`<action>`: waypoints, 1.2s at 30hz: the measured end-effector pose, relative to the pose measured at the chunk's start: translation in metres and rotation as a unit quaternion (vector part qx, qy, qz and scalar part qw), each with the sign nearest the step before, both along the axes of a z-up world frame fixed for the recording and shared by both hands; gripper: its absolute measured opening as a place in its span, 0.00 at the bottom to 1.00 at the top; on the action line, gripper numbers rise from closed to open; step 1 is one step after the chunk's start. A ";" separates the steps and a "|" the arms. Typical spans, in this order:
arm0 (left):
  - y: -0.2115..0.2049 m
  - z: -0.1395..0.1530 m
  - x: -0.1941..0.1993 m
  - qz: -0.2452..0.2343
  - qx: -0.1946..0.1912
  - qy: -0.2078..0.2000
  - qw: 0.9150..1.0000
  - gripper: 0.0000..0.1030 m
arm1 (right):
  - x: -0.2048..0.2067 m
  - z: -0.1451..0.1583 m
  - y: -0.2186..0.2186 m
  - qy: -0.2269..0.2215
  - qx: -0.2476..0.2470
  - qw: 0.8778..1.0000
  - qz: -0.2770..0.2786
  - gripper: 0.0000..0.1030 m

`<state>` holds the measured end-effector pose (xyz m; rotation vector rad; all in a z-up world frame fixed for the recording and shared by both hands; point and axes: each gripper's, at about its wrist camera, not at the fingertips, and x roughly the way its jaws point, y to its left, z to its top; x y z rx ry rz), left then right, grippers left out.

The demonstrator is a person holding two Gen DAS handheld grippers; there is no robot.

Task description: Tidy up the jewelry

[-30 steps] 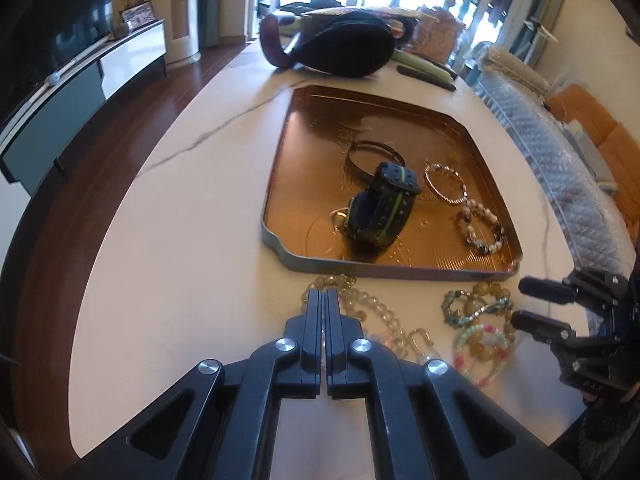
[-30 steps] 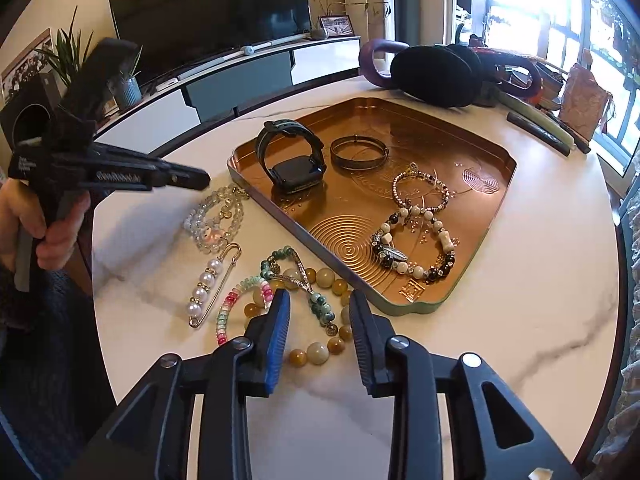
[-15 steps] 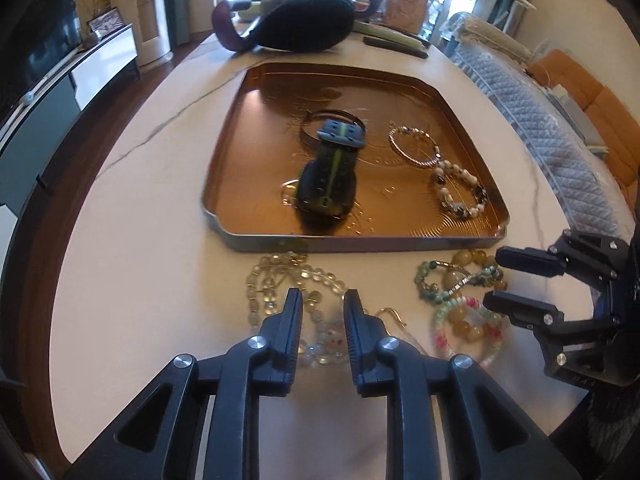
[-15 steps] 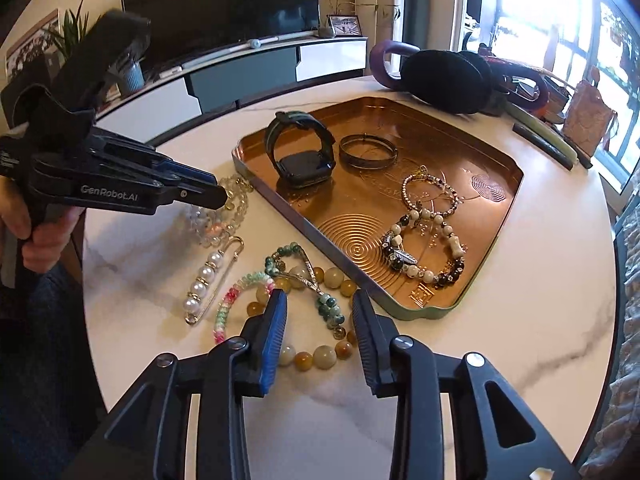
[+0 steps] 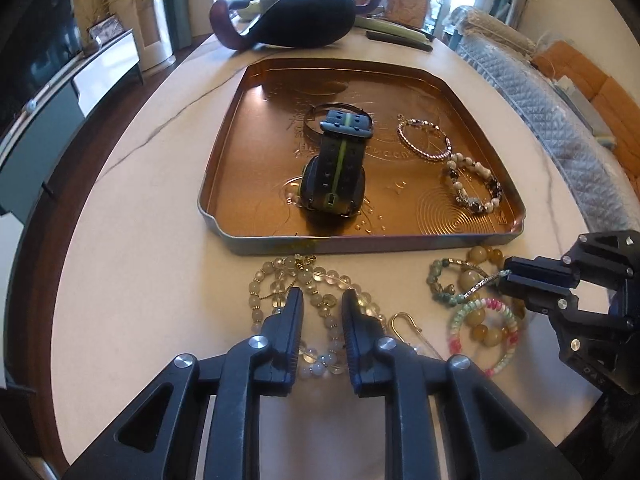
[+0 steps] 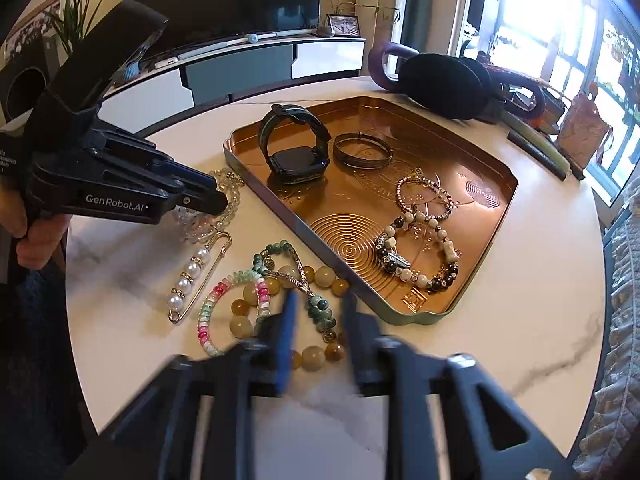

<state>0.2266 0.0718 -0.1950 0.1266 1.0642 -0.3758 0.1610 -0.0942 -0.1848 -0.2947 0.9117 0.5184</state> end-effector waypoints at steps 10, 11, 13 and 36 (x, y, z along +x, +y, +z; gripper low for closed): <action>0.008 0.024 -0.005 0.003 -0.009 -0.026 1.000 0.06 | -0.009 0.016 -0.004 -0.028 0.014 0.999 -0.004 0.05; 0.008 0.028 -0.005 0.002 -0.012 -0.030 0.999 0.06 | -0.009 0.018 -0.005 -0.031 0.018 0.999 -0.006 0.05; 0.009 0.034 -0.006 -0.005 -0.018 -0.034 0.999 0.06 | -0.008 0.022 -0.009 -0.034 0.029 0.999 -0.013 0.05; 0.025 0.082 -0.014 -0.013 -0.140 -0.059 0.988 0.06 | -0.012 0.069 -0.041 -0.110 0.131 0.983 -0.069 0.05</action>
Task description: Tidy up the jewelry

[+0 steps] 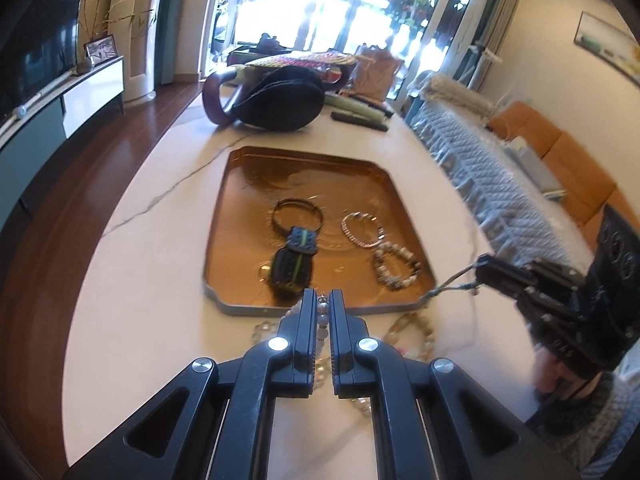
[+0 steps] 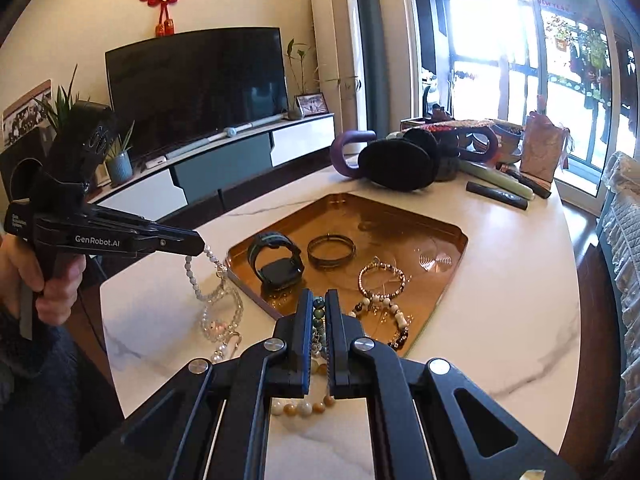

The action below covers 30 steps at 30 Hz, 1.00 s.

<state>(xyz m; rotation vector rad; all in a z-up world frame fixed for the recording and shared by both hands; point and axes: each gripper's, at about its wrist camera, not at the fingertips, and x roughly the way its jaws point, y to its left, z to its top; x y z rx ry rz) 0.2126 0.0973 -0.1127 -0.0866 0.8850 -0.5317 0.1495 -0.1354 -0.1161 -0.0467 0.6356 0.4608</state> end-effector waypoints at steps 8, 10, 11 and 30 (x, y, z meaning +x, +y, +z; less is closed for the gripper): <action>-0.020 0.009 -0.004 -0.028 -0.017 -0.005 0.999 0.06 | 0.002 -0.003 0.003 0.004 -0.007 1.000 -0.004 0.05; -0.028 0.008 -0.003 -0.034 -0.016 -0.004 0.999 0.06 | 0.002 -0.004 0.003 0.004 -0.010 1.000 -0.005 0.05; -0.031 0.008 -0.003 -0.036 -0.016 -0.004 0.999 0.06 | 0.002 -0.004 0.002 0.005 -0.009 1.000 -0.007 0.05; -0.080 -0.023 0.052 -0.008 -0.005 0.017 1.000 0.06 | 0.074 -0.005 -0.021 0.014 -0.016 0.997 -0.076 0.05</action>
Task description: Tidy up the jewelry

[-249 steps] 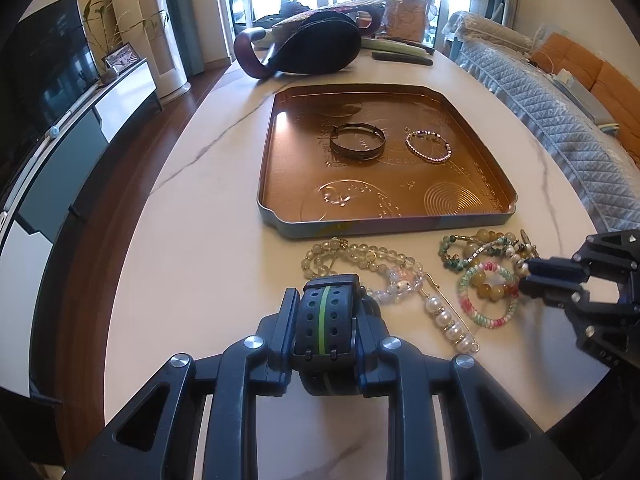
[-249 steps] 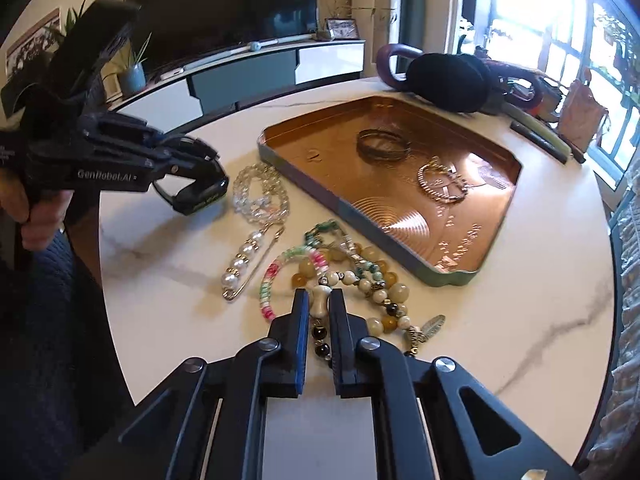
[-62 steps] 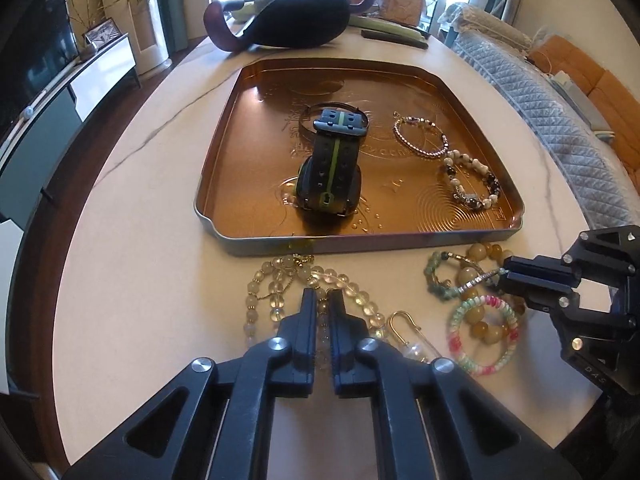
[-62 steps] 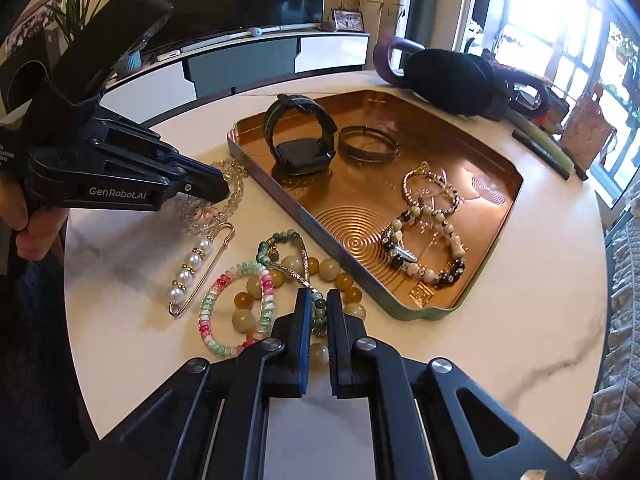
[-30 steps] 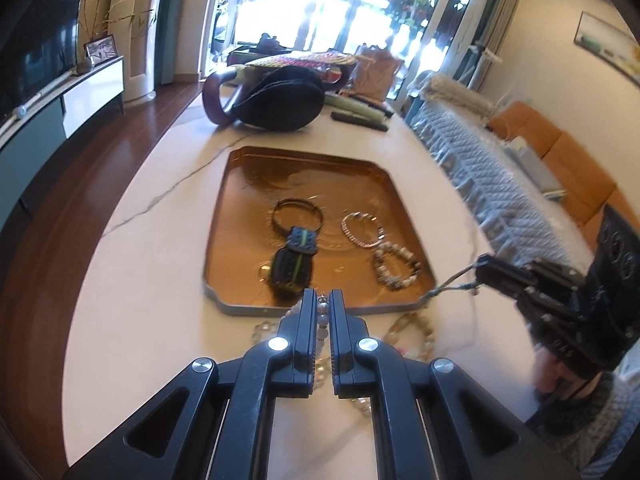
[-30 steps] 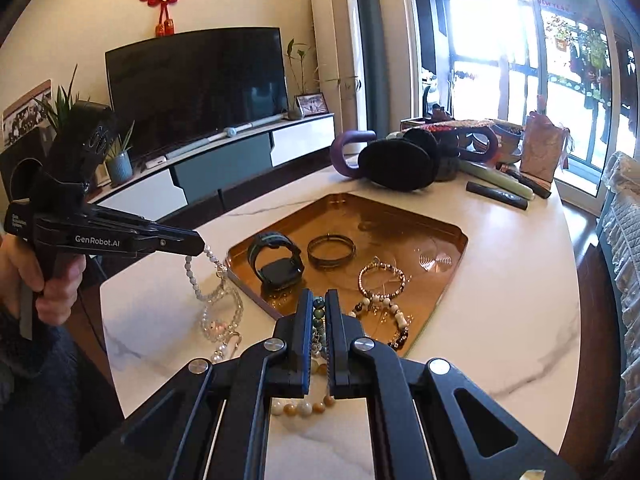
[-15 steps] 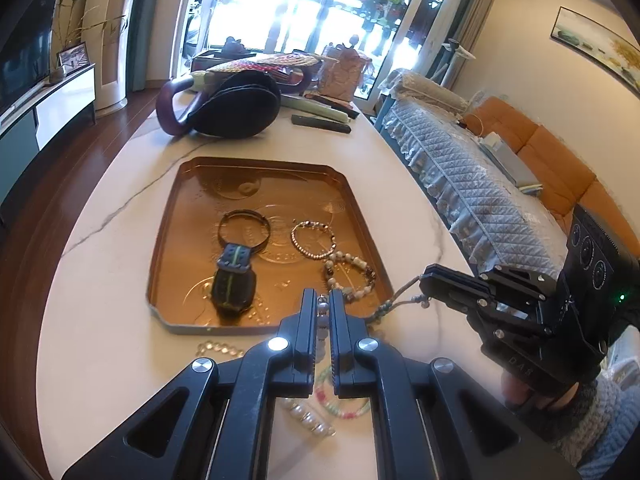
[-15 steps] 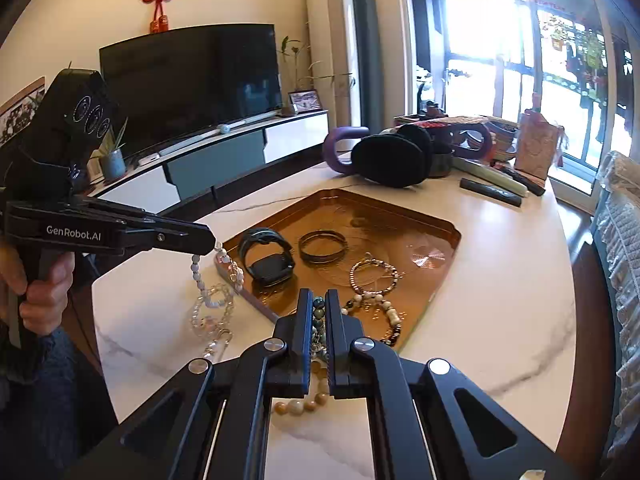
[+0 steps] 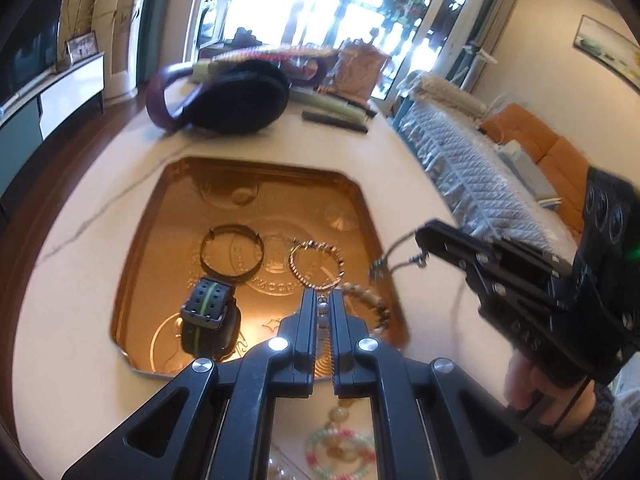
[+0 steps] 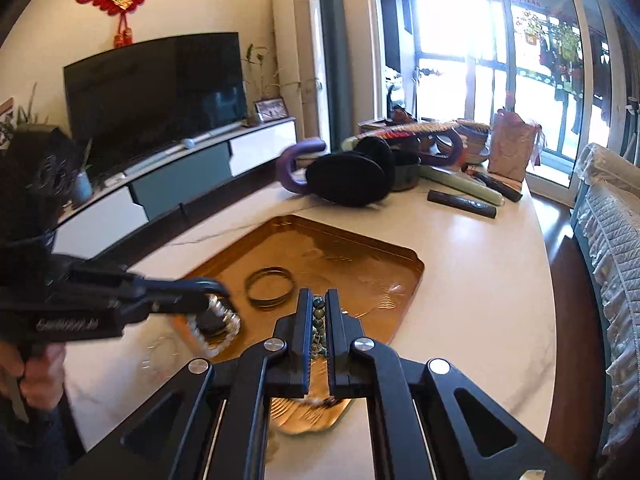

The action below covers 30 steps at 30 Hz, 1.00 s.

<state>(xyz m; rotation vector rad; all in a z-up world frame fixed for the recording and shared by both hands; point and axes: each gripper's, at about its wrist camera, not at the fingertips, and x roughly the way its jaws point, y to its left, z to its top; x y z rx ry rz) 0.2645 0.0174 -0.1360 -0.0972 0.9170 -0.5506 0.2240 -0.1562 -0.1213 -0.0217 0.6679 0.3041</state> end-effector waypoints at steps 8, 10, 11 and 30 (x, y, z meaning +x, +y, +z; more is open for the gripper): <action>-0.009 -0.031 0.018 0.018 0.038 0.018 0.999 0.06 | 0.033 -0.036 -0.008 0.037 -0.007 0.999 -0.009 0.05; -0.010 -0.035 0.021 0.018 0.040 0.022 0.999 0.06 | 0.035 -0.041 -0.010 0.043 -0.011 0.999 -0.009 0.05; -0.011 -0.036 0.022 0.018 0.042 0.024 0.999 0.06 | 0.036 -0.044 -0.012 0.047 -0.011 0.999 -0.010 0.05; 0.044 0.000 -0.024 0.066 0.058 -0.022 0.996 0.64 | -0.006 -0.016 -0.023 0.028 0.000 0.999 -0.019 0.53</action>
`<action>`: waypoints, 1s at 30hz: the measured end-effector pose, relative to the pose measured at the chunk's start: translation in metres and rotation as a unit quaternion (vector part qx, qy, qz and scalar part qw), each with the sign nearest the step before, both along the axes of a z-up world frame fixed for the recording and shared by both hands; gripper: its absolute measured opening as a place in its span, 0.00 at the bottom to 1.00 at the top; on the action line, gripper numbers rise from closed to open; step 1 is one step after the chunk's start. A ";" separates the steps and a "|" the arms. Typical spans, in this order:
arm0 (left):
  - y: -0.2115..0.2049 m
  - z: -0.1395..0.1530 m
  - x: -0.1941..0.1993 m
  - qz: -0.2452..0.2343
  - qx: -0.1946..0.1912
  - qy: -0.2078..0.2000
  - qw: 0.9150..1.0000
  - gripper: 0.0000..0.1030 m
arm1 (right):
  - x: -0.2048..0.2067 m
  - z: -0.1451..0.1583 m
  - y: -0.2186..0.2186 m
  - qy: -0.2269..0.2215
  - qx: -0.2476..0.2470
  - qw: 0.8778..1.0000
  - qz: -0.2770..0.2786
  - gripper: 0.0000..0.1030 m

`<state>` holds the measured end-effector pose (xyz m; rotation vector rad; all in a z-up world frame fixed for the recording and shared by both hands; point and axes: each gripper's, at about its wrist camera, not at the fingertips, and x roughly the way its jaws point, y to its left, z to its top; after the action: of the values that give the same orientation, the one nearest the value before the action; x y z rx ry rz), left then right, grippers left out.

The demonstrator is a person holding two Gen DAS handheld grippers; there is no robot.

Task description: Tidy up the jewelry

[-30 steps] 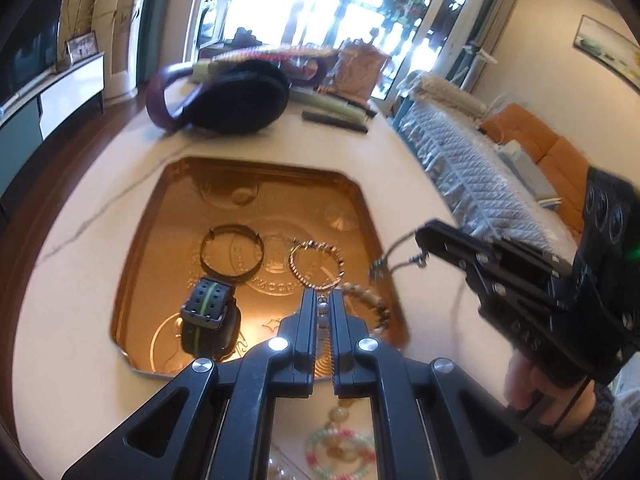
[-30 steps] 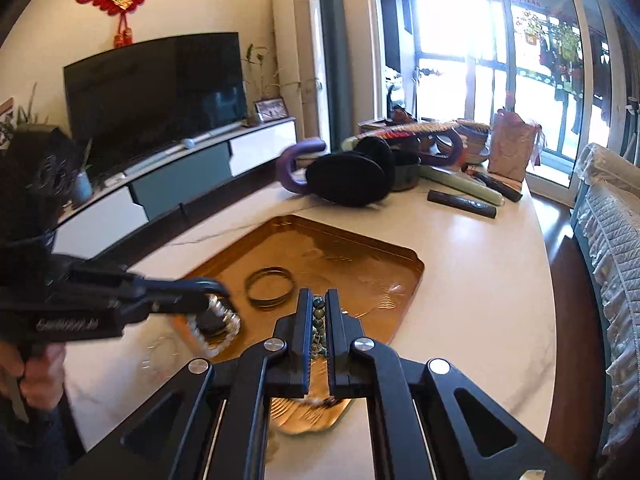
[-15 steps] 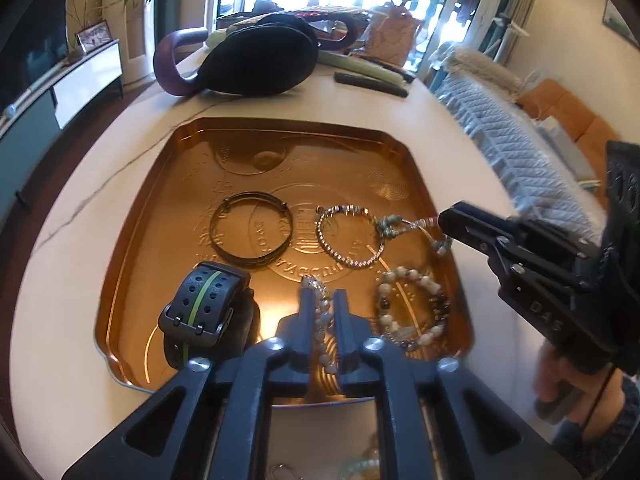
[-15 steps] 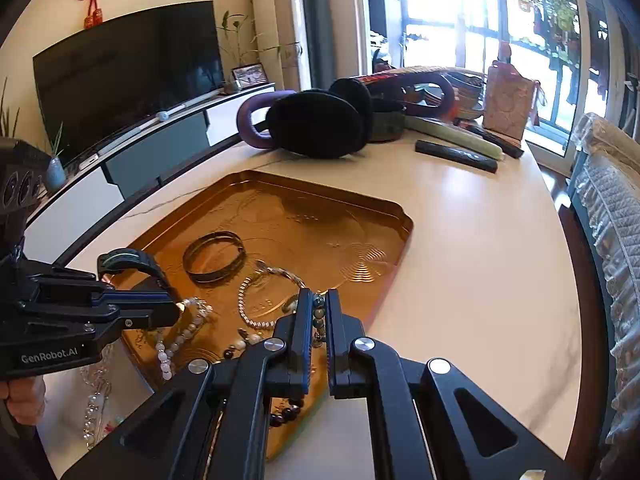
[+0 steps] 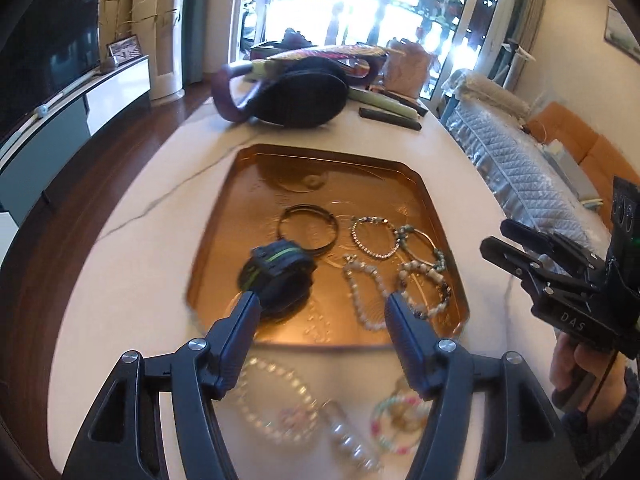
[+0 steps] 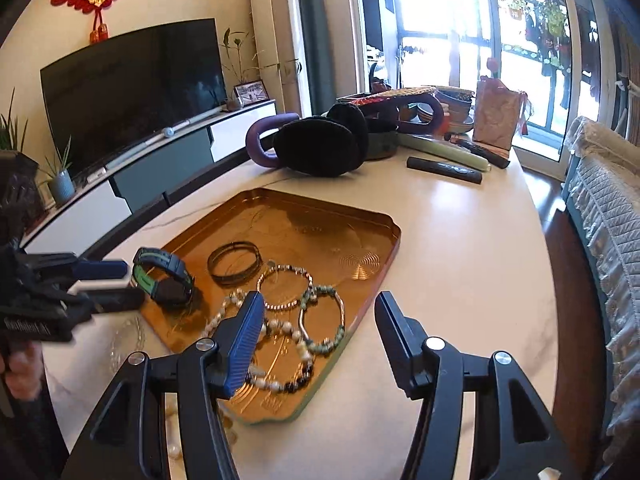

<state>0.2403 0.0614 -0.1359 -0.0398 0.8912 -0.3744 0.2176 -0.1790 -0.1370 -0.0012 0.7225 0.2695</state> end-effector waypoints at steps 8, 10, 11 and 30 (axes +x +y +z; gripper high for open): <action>0.018 -0.015 -0.029 -0.007 0.050 0.012 0.999 0.64 | -0.022 0.015 0.021 0.015 0.024 0.999 0.032 0.36; 0.020 -0.020 -0.033 -0.005 0.066 0.018 0.998 0.64 | -0.031 0.019 0.030 0.024 0.027 0.999 0.039 0.36; 0.021 -0.023 -0.033 0.003 0.081 0.023 0.996 0.64 | -0.037 0.021 0.034 0.031 0.034 0.998 0.047 0.35; 0.027 -0.055 -0.012 0.011 0.055 0.091 0.994 0.35 | -0.066 -0.040 0.090 0.105 -0.015 0.982 0.153 0.13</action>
<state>0.2278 0.0881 -0.1904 0.0190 1.0893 -0.3036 0.1513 -0.0892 -0.1775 -0.1149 0.9371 0.5597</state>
